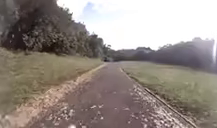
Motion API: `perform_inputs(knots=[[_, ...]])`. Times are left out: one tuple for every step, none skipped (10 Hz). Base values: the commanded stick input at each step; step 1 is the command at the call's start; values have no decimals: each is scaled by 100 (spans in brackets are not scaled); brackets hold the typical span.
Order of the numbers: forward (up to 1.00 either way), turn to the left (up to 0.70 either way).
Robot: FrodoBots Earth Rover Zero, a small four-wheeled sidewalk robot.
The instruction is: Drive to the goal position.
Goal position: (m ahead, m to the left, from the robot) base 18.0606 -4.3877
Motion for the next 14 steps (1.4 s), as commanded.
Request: perform_inputs(knots=[[70, 0], [70, 0], [70, 0], [70, 0], [70, 0], [70, 2], [70, 11], [70, 22], [70, 30], [70, 13], [70, 3], [70, 2], [70, 2], [70, 2]])
